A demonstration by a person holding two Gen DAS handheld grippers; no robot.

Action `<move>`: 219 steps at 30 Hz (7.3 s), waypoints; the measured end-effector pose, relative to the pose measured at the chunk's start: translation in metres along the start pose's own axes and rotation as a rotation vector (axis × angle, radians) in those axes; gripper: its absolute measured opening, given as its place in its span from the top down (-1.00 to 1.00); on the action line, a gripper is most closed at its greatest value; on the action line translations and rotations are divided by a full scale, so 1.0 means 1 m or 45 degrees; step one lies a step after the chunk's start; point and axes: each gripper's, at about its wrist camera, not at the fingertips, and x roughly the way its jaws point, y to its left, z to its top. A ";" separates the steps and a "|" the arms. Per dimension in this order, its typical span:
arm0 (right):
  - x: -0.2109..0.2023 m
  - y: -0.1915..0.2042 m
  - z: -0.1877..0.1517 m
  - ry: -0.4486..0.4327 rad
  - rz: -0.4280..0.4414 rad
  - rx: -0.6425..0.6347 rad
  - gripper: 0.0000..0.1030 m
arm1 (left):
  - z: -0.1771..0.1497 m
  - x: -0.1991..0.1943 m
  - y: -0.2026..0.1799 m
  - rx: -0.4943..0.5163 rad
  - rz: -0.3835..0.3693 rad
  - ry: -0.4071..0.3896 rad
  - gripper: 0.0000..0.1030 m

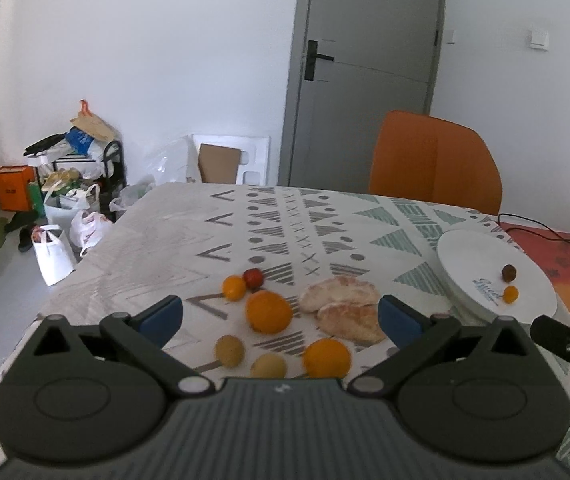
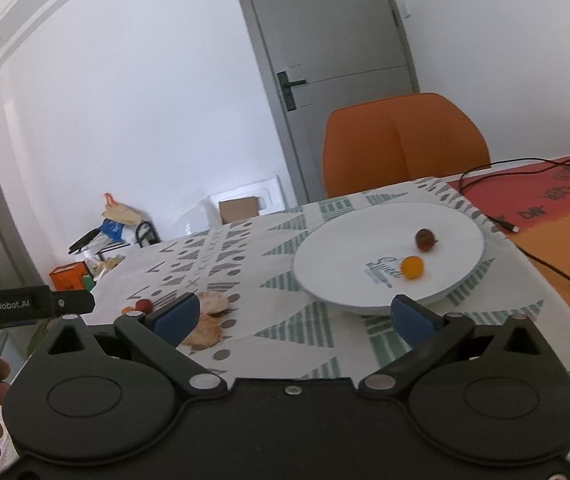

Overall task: Organize fruits
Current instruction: 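Move both tools back toward the remaining fruits on the tablecloth, then grasp the yellow apricot with the left gripper while the right gripper grasps an orange, then carry the apricot and orange over the white plate and release both, then move both tools back toward the fruits on the tablecloth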

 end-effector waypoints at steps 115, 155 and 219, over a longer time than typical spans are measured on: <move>-0.001 -0.030 0.014 0.008 0.087 -0.070 0.33 | -0.001 0.025 -0.082 0.174 -0.267 -0.015 0.57; 0.007 -0.106 0.011 0.000 -0.047 0.047 0.33 | 0.002 0.085 -0.185 0.337 -0.418 0.056 0.56; 0.060 0.024 0.000 0.144 0.189 -0.229 -0.96 | -0.028 0.025 0.023 -0.136 0.027 -0.008 -0.70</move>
